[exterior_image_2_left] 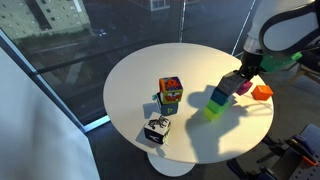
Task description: Put the pink block on the grey block
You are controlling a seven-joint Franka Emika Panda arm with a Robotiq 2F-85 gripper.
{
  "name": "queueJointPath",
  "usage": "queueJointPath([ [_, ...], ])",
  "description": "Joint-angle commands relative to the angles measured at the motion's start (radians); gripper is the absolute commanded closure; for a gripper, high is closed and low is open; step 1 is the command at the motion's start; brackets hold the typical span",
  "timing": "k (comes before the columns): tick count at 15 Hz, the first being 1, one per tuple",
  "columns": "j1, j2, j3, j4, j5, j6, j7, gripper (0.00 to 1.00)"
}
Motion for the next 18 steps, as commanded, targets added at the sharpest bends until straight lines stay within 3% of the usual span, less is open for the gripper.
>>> queueJointPath([
  [1, 0.009, -0.067, 0.019, 0.022, 0.039, -0.090, 0.028, 0.71],
  [18, 0.012, -0.268, 0.078, 0.043, 0.024, -0.139, 0.201, 0.71],
])
